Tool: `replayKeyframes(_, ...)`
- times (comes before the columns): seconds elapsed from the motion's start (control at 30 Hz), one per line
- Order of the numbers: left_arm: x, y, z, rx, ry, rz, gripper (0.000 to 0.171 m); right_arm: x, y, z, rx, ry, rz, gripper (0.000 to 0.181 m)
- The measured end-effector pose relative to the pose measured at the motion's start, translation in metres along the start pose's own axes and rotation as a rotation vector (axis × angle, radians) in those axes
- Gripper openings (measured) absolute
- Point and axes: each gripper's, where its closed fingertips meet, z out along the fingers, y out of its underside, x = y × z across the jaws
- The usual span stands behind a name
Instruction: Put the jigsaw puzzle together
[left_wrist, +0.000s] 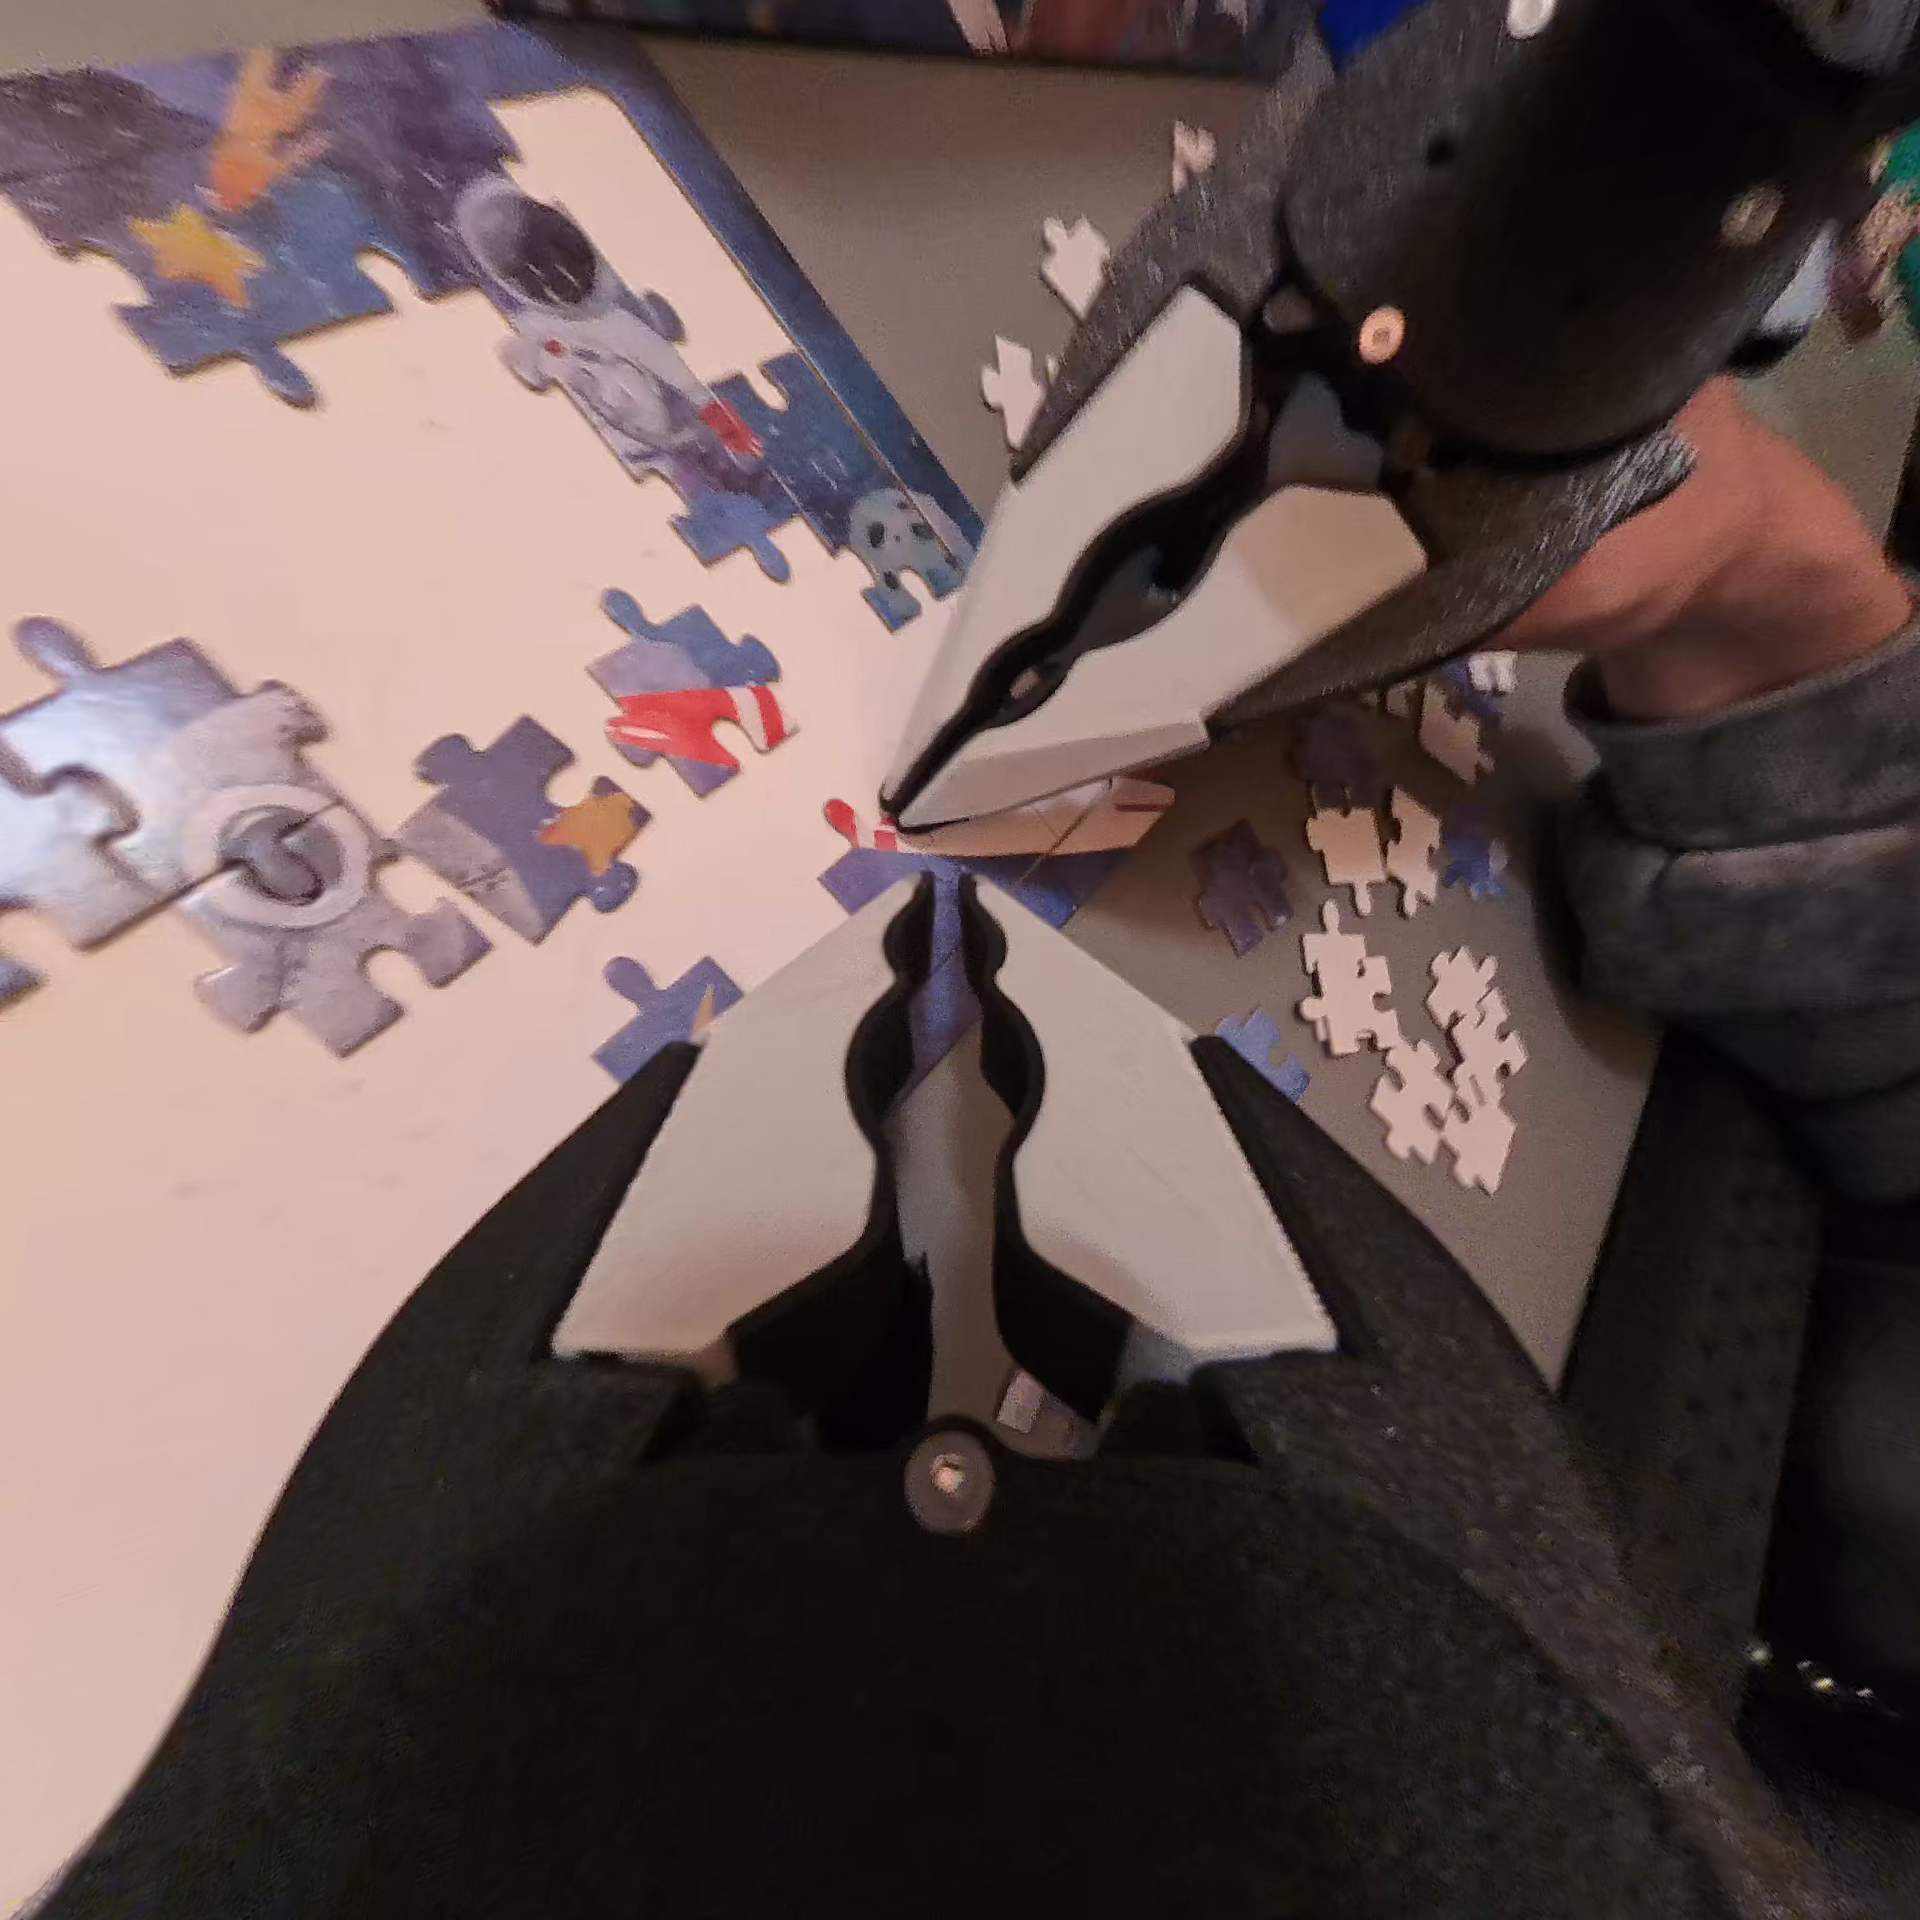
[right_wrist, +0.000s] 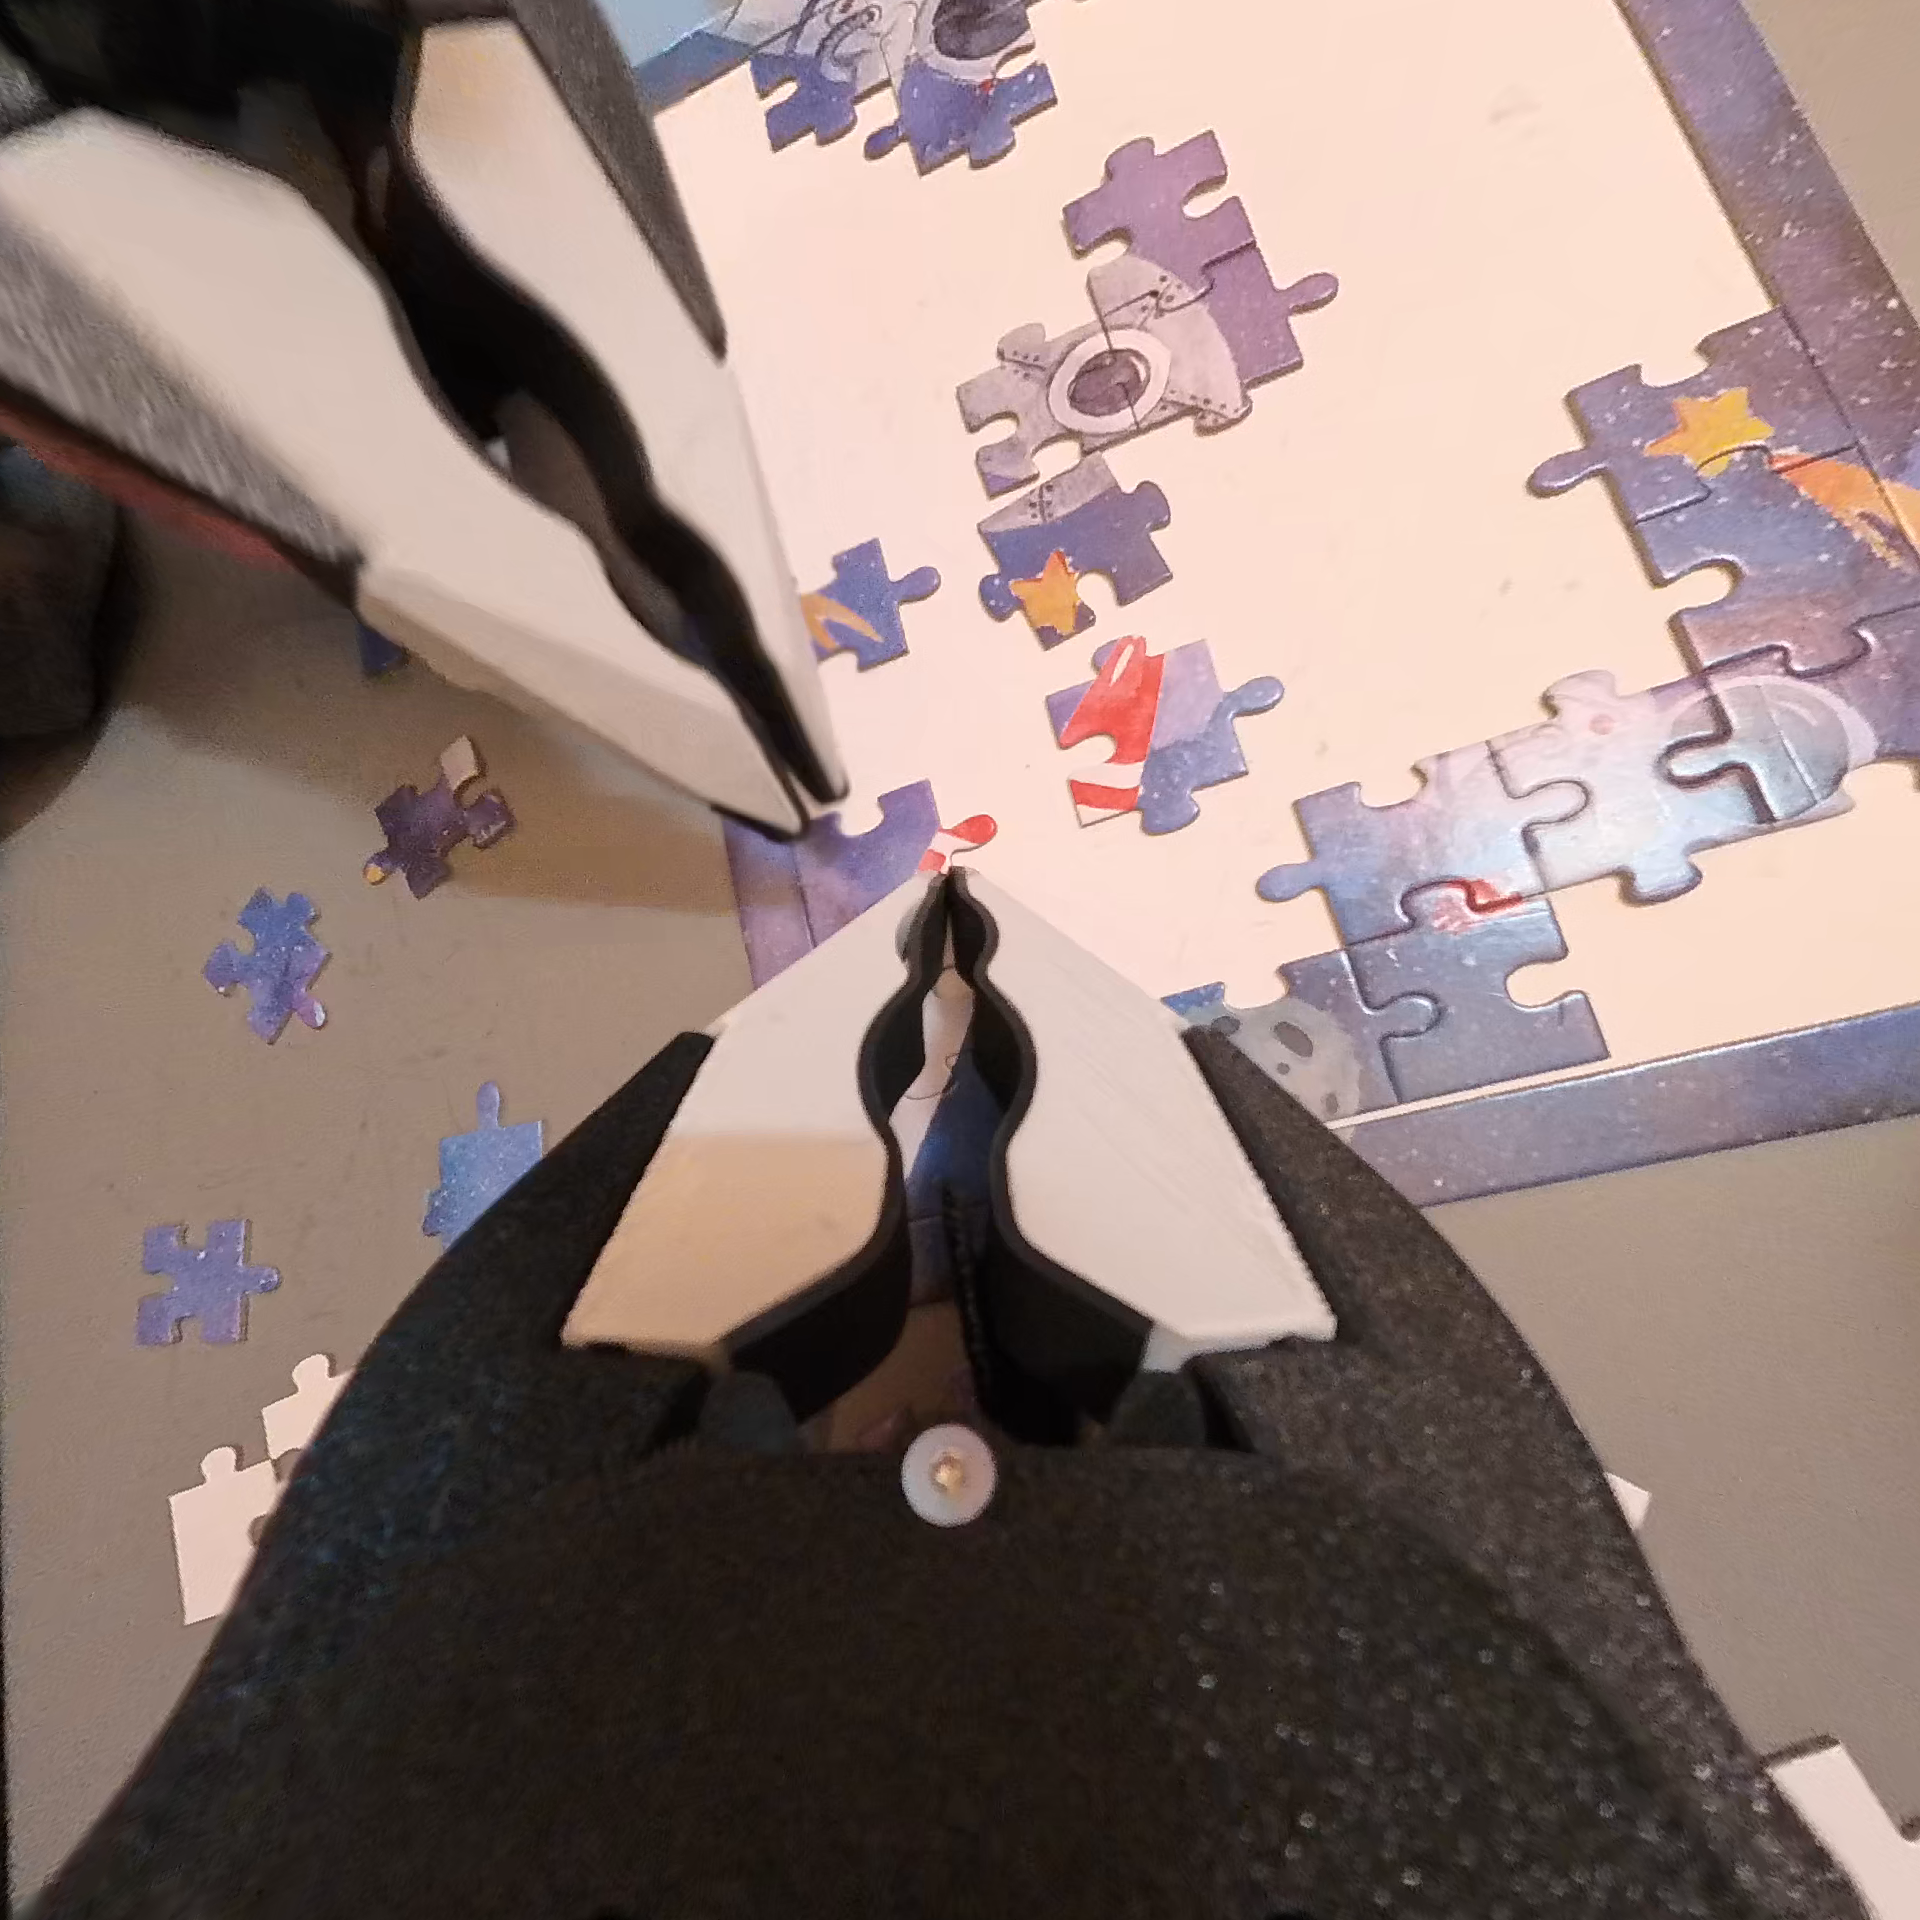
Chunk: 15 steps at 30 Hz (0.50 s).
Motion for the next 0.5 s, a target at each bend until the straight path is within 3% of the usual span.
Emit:
replayKeyframes(0.07,0.000,0.011,0.011,-0.066,-0.031,0.054,0.000,0.001,0.000,-0.001,-0.007,0.001,0.019,0.000)
replayKeyframes(0.3,0.000,0.011,0.013,-0.069,-0.036,0.050,0.000,-0.001,0.021,-0.031,-0.096,0.000,0.013,0.000)
replayKeyframes(0.5,-0.003,0.006,0.012,-0.040,-0.040,0.024,0.000,-0.002,0.036,-0.030,-0.144,-0.031,0.065,0.000)
